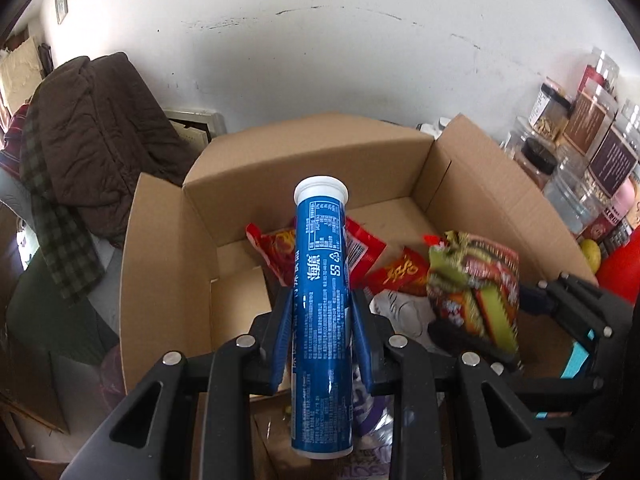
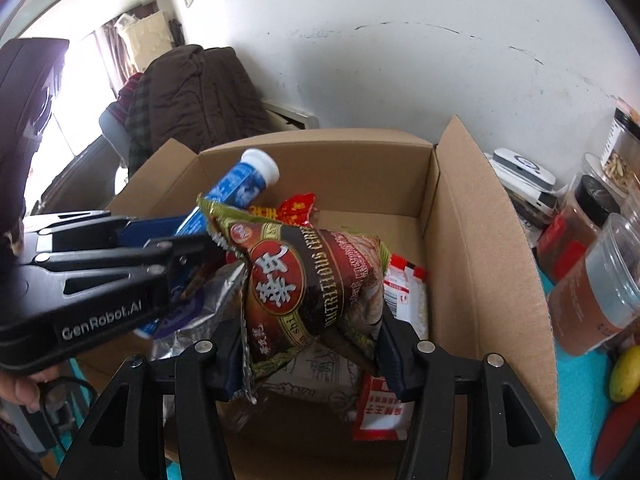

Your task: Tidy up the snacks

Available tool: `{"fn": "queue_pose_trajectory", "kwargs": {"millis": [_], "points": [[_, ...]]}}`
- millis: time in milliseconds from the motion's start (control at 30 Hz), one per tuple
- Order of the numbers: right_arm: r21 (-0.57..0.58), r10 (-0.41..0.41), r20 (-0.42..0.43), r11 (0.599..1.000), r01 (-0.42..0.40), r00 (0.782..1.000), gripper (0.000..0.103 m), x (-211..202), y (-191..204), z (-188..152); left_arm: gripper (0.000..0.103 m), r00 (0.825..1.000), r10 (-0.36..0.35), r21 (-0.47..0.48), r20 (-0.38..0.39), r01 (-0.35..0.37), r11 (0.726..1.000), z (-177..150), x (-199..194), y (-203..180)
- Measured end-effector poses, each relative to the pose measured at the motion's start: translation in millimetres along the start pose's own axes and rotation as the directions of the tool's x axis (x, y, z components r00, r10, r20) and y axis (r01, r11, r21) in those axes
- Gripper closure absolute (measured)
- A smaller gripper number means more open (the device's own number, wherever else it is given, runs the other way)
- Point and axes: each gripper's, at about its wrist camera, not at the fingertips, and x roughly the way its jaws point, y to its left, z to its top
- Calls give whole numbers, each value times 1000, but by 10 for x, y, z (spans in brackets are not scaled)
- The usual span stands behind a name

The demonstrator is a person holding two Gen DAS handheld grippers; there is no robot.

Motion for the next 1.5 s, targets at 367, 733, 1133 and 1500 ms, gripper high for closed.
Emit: {"fn": "queue_pose_trajectory", "kwargs": {"millis": [367, 733, 1133, 1500], "points": [[-53, -40, -7, 998, 40, 999, 36, 4, 95, -9, 75, 999, 16, 3, -37, -16, 1000, -125, -32, 35], [-26, -54, 26, 998, 55, 998, 28, -172, 102, -26, 46, 994, 107, 35, 13, -107, 994, -97, -248, 28], [-33, -99, 119, 994, 104, 988, 28, -691, 176, 67, 46, 990, 75, -3, 118, -75, 997, -95, -814, 35], [-40, -98, 280, 993, 114, 955, 28, -1572, 384, 172, 46, 953, 110, -18, 281, -110, 994, -201, -1723, 30]]}}
